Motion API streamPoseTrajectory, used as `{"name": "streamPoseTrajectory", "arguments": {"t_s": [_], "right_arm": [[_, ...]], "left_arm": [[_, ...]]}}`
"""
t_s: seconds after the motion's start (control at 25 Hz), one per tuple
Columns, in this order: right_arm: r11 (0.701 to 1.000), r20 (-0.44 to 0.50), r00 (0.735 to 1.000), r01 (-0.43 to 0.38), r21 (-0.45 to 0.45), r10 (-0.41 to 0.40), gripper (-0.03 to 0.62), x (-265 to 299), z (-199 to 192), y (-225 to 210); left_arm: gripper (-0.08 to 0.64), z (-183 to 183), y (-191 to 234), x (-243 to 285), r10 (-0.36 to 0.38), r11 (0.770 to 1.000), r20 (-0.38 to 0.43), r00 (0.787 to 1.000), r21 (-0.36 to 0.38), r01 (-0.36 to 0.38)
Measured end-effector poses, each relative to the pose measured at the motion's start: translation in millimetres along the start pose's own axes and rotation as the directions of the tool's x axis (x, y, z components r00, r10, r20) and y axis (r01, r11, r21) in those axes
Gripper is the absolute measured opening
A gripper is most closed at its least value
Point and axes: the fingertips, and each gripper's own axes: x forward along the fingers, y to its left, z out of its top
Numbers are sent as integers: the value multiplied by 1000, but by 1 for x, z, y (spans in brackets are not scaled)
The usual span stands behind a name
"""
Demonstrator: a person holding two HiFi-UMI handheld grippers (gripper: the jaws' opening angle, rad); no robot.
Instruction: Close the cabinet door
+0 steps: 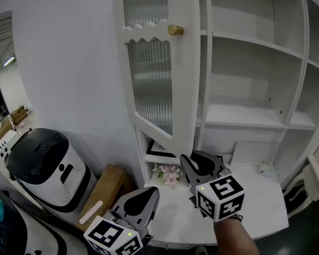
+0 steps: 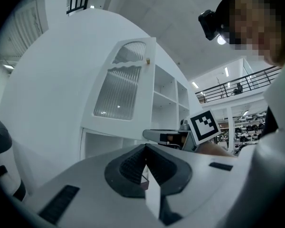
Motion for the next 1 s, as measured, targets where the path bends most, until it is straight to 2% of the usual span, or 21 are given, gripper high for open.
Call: {"name": "streamPoseTrajectory", "arguments": {"t_s": [0.44,0.68,1.0], "right_arm": [[998,-12,998,-60,-16,60,84,15,-3,-51],[998,10,1000,6,-70,-6,97,25,-4,-78],[996,10,999,48,-69,-47,126,39,-6,-110]], "left_arm": [[3,0,0,63,16,1000,4,1000,-25,-15],[3,-9,7,91,23,999,-12,1000,-40,-24],[3,-11,15,116,42,998,-22,999,-42,-43]]}}
